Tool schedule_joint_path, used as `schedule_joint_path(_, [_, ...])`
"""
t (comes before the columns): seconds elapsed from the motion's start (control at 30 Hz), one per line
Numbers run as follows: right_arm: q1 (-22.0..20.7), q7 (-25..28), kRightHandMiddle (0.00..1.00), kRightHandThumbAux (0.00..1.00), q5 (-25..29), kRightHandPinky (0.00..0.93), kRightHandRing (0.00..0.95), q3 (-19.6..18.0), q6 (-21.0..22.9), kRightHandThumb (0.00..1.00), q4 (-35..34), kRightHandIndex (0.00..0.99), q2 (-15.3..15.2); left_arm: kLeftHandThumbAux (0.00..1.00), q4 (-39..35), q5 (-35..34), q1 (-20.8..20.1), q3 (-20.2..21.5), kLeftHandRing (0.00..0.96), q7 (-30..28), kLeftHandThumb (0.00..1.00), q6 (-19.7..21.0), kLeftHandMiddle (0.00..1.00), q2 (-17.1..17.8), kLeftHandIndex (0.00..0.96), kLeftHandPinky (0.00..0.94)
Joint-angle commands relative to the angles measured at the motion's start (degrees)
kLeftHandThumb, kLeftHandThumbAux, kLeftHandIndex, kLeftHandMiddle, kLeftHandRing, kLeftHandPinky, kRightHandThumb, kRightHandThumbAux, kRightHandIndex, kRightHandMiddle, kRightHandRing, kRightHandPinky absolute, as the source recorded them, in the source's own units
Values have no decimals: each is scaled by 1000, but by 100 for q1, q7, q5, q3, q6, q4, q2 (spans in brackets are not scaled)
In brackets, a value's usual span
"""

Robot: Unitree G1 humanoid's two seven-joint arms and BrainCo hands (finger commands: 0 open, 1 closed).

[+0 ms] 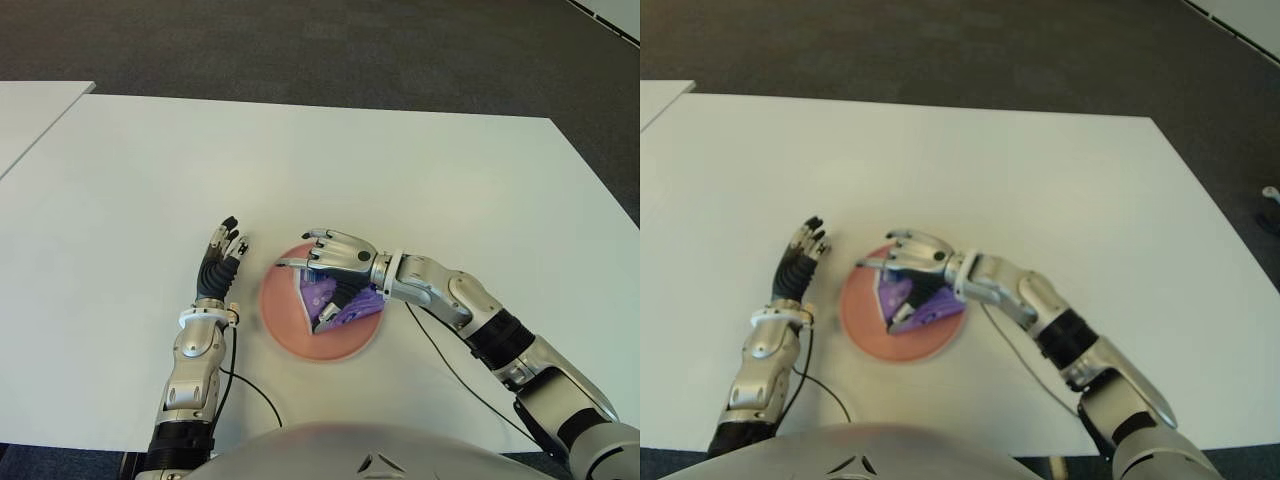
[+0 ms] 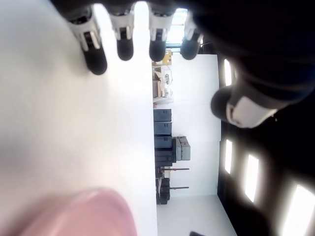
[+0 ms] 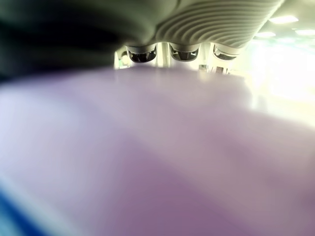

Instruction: Put the tissue paper into the plate.

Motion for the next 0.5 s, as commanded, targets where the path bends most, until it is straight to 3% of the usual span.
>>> schedule_joint_path(0.03, [306, 325, 0, 251, 107, 0, 0, -60, -80, 122, -97, 0, -250, 495, 102, -30, 73, -20, 0, -48, 0, 85, 0, 6, 0, 0])
schedule_joint_path(0.5, [429, -673, 0, 292, 97, 0, 0, -683, -379, 98, -244, 0, -255, 506, 89, -150, 91, -6, 0, -83, 0, 34, 0, -13, 0, 0])
